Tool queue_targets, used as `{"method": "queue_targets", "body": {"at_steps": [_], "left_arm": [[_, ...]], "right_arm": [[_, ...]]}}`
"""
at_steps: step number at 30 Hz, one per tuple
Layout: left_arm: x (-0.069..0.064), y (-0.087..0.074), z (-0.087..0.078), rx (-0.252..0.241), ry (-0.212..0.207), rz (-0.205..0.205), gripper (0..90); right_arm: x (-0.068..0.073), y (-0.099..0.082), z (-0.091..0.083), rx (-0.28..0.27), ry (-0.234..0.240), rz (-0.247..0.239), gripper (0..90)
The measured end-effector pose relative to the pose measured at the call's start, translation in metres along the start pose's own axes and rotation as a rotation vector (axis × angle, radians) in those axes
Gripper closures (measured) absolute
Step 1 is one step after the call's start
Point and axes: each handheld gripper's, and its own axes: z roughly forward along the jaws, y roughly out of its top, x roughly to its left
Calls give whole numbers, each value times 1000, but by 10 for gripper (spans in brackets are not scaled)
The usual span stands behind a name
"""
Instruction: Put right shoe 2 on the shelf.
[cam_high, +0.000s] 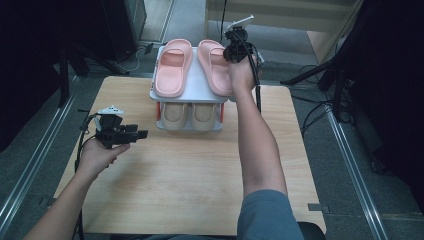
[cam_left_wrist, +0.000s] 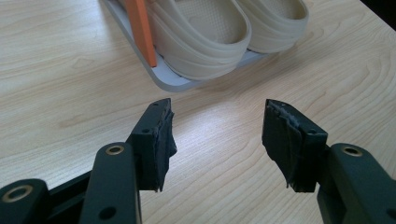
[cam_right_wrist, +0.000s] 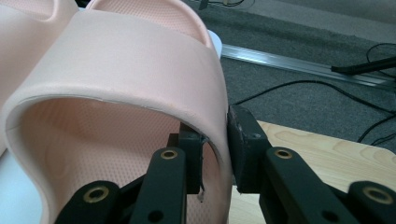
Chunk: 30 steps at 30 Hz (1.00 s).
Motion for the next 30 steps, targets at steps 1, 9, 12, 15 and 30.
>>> {"method": "queue_targets", "body": {"at_steps": [1, 9, 12, 15, 30], "left_arm": [[0, 0, 0, 5, -1, 3, 433], [-2, 0, 2, 9, 4, 9, 432], [-1, 0, 2, 12, 8, 7, 433], [-1, 0, 1, 9, 11, 7, 433], [-2, 0, 4, 12, 14, 9, 433]], "right_arm": [[2, 0, 1, 4, -1, 0, 744], [2, -8, -11, -36, 85, -25, 655], [-6, -15, -23, -51, 139, -21, 663], [-17, -23, -37, -85, 195, -17, 739], [-39, -49, -18, -72, 251, -40, 881]]}}
